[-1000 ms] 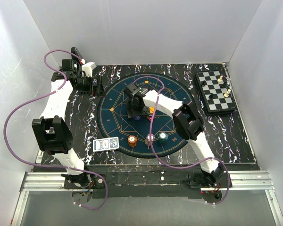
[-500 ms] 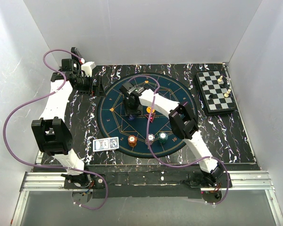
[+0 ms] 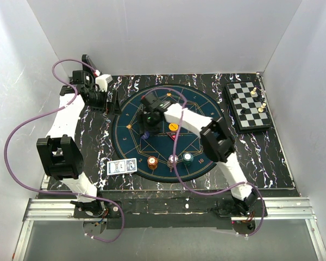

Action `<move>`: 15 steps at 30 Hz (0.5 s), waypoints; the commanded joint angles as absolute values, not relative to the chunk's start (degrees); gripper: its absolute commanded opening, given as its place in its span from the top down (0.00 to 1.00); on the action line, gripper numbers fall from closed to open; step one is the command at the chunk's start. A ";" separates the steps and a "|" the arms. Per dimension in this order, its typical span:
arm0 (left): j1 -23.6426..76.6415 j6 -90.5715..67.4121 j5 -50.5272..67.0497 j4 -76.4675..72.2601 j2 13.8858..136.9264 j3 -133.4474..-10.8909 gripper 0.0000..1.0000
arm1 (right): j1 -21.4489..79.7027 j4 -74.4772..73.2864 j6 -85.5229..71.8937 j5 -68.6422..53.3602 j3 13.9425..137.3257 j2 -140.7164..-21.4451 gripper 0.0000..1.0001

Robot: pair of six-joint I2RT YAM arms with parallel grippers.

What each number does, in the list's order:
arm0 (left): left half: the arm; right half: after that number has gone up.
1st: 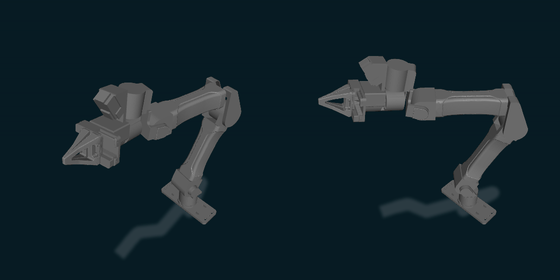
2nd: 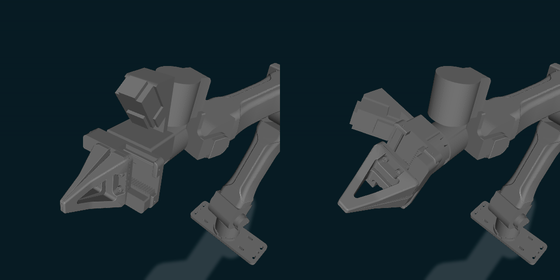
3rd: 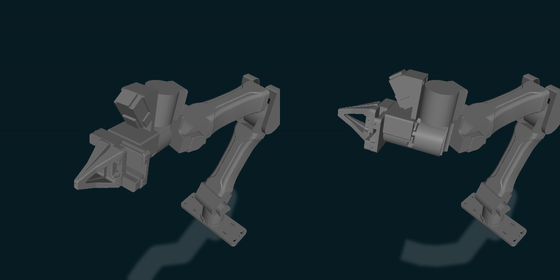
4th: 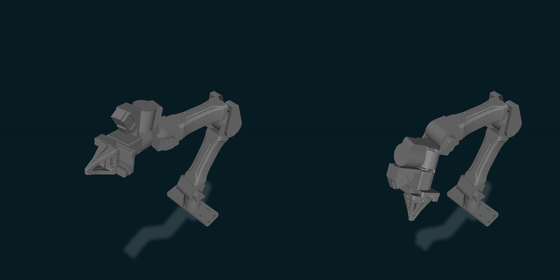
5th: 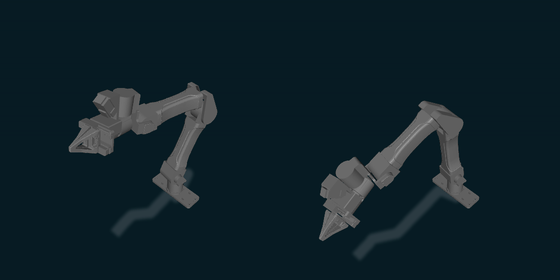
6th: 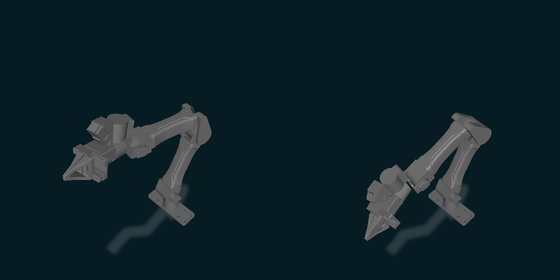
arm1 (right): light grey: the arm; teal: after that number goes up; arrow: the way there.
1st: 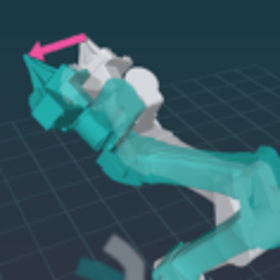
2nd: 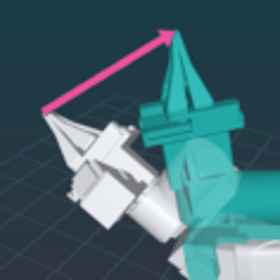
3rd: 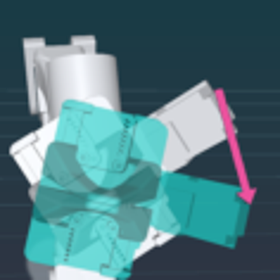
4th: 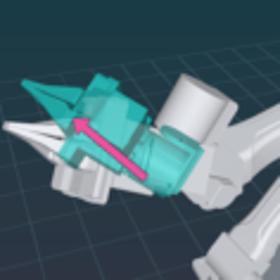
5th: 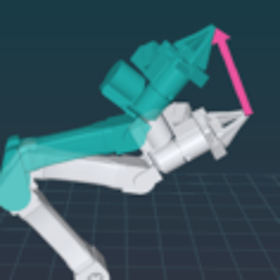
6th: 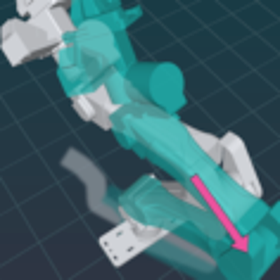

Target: Distribute texas hold em gaming equipment

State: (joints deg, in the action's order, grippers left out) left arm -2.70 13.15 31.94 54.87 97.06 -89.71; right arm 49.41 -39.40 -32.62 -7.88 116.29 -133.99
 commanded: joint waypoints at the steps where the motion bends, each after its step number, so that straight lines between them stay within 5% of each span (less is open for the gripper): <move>1: 2.25 17.31 31.91 53.27 95.71 -87.11 0.02 | 41.67 -31.56 -33.92 -8.79 106.55 -117.28 0.31; 15: 22.75 26.27 15.58 42.20 105.20 -82.19 0.07 | 25.23 -24.35 -37.09 -6.94 75.16 -88.25 0.32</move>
State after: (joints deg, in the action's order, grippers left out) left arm 18.85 20.56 23.22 46.57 103.59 -84.77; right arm 28.36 -27.05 -35.59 -6.63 80.58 -91.46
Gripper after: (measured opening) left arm 0.946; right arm 0.682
